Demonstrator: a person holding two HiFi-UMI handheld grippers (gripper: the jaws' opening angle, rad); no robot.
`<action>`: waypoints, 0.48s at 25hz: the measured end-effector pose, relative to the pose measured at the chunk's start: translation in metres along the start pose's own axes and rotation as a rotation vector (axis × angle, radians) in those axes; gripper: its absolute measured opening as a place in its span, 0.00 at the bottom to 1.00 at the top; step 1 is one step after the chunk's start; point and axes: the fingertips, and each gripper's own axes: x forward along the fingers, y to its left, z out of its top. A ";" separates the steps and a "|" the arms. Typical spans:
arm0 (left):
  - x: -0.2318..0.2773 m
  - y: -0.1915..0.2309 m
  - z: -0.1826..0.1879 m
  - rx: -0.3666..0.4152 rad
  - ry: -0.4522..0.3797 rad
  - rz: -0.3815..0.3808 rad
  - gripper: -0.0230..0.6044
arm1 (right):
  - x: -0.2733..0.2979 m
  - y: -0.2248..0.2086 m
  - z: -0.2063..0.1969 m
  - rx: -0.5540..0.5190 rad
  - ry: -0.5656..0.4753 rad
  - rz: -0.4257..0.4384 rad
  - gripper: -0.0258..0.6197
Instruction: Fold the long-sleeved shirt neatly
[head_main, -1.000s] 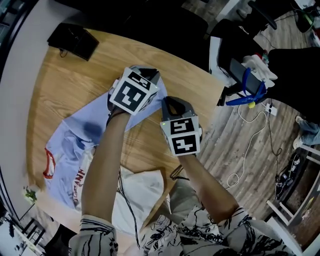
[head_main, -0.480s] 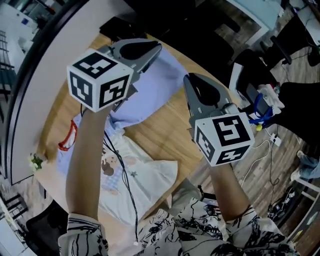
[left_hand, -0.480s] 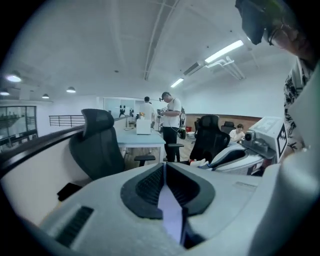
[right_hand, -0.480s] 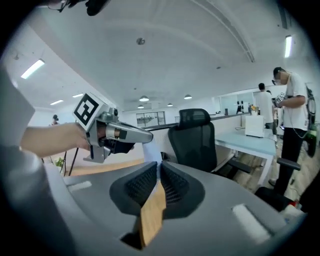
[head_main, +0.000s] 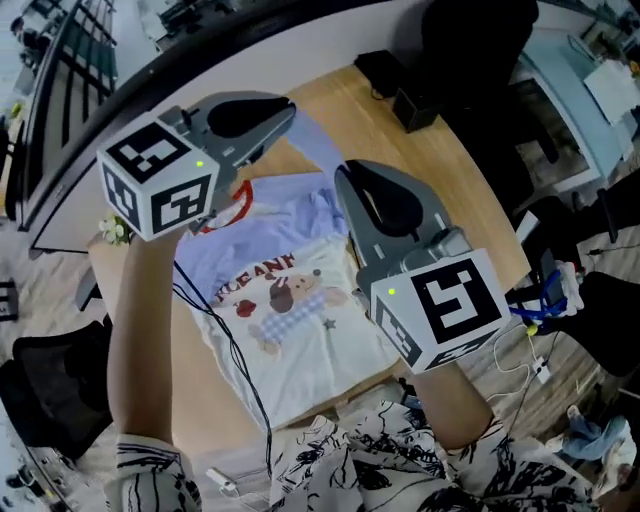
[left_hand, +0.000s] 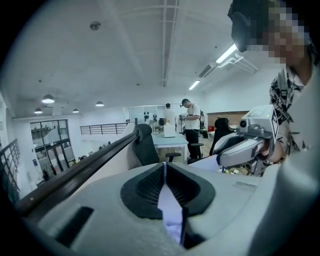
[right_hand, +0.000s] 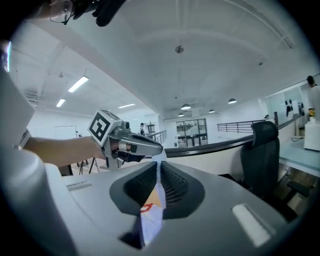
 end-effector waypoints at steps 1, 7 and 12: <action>-0.024 0.005 -0.010 -0.001 0.007 0.003 0.08 | 0.010 0.024 0.001 -0.006 0.004 0.020 0.09; -0.146 0.025 -0.090 0.004 0.061 0.043 0.08 | 0.063 0.159 -0.031 -0.076 0.008 0.087 0.09; -0.210 0.039 -0.192 -0.026 0.132 0.052 0.08 | 0.108 0.246 -0.107 -0.098 0.143 0.134 0.10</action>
